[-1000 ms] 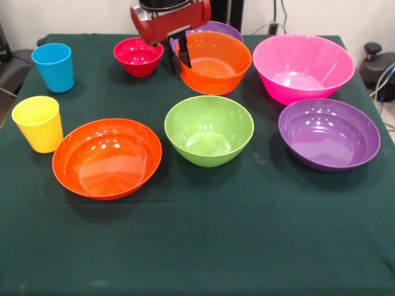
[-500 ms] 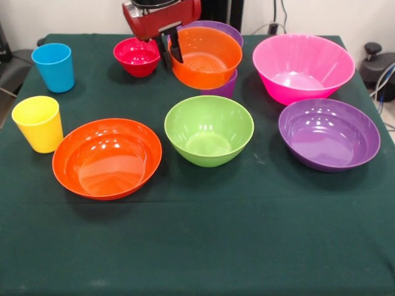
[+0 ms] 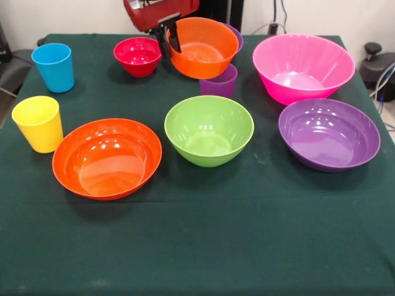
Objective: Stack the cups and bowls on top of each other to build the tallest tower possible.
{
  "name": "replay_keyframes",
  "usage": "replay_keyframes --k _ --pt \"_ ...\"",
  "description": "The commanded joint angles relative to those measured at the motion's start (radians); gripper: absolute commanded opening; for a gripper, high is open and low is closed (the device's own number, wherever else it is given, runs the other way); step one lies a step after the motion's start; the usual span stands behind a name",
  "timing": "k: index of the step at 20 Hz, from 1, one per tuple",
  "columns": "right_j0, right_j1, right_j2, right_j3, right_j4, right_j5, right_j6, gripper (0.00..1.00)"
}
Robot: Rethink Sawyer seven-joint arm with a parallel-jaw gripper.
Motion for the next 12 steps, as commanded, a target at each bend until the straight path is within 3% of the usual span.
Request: replay_keyframes --k 1,12 --pt "0.007 -0.006 -0.045 0.116 -0.038 0.033 -0.175 0.0" --pt "0.065 0.023 -0.05 0.085 -0.025 0.027 -0.123 0.0"
